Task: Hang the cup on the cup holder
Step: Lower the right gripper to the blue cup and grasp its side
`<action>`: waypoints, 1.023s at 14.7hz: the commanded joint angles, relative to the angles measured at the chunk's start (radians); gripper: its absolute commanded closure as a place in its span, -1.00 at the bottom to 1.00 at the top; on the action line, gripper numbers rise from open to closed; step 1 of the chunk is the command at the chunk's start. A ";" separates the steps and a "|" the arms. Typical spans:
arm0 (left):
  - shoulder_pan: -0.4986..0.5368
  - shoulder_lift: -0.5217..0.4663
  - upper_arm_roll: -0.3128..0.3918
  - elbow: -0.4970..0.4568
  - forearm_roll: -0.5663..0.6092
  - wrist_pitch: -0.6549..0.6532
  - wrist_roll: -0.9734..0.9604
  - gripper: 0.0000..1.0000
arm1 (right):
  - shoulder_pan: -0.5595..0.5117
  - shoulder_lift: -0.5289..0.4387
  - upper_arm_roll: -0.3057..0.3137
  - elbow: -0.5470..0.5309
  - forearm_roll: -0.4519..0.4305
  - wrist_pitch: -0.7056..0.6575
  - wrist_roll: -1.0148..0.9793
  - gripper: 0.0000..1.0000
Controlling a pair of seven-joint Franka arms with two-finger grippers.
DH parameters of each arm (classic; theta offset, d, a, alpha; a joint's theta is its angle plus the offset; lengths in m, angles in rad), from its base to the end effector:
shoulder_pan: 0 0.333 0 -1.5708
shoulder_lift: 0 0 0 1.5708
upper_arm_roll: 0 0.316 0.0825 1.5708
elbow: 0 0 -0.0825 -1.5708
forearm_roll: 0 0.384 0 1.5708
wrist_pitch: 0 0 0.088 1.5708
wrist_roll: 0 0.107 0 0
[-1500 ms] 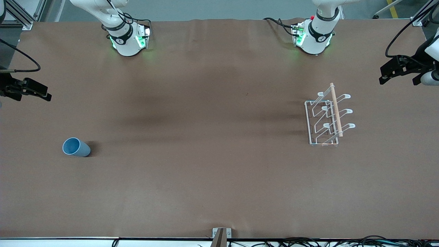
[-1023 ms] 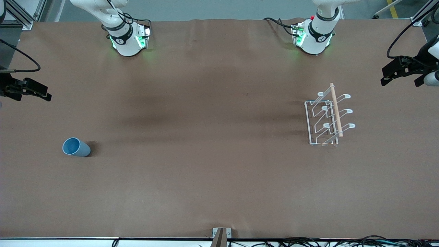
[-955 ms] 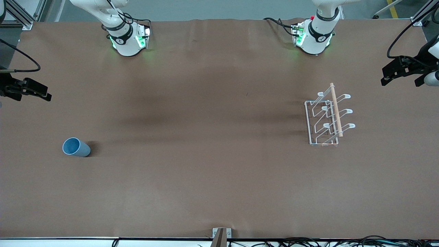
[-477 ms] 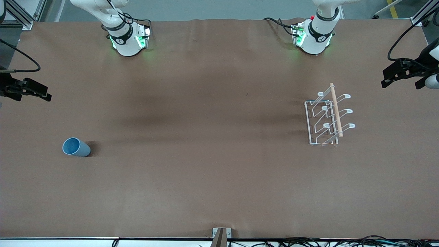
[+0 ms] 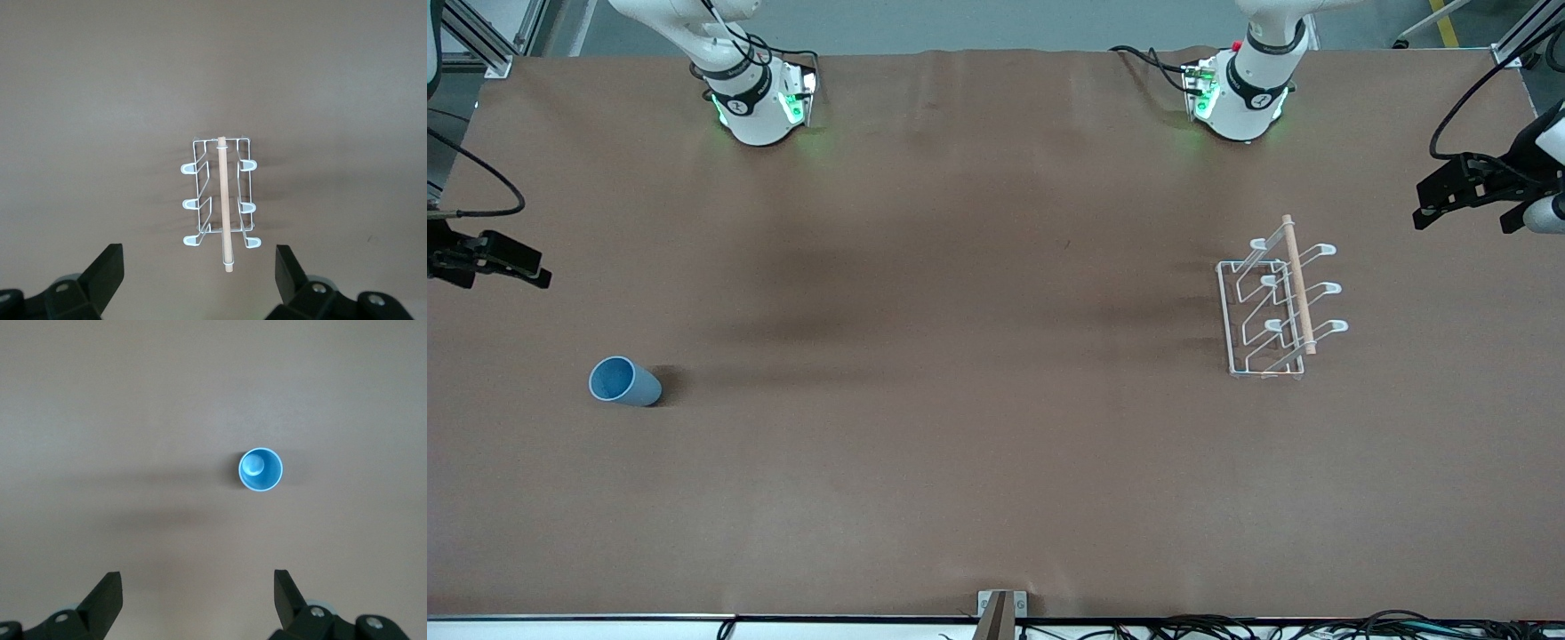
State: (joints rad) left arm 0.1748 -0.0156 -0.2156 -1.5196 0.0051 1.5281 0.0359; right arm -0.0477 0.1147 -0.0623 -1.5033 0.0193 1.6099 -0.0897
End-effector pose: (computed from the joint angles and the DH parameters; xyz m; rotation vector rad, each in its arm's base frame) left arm 0.5454 -0.0228 0.6532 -3.1307 0.1197 -0.0372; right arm 0.5895 -0.0610 0.5942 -3.1285 0.0325 0.0104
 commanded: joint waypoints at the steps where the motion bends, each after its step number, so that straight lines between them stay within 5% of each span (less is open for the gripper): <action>1: 0.012 0.013 -0.005 0.029 -0.014 -0.017 0.013 -1.00 | -0.024 0.040 0.007 0.003 0.004 0.053 -0.024 -1.00; 15: 0.012 0.022 -0.004 0.029 -0.014 -0.017 0.009 -1.00 | -0.145 0.325 0.007 -0.018 0.001 0.291 -0.185 -0.99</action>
State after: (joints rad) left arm 0.1762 -0.0028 -0.2141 -1.5177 0.0050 1.5281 0.0359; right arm -0.1672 0.4251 -0.0659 -1.5133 0.0193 1.8769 -0.2358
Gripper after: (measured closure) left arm 0.000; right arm 0.000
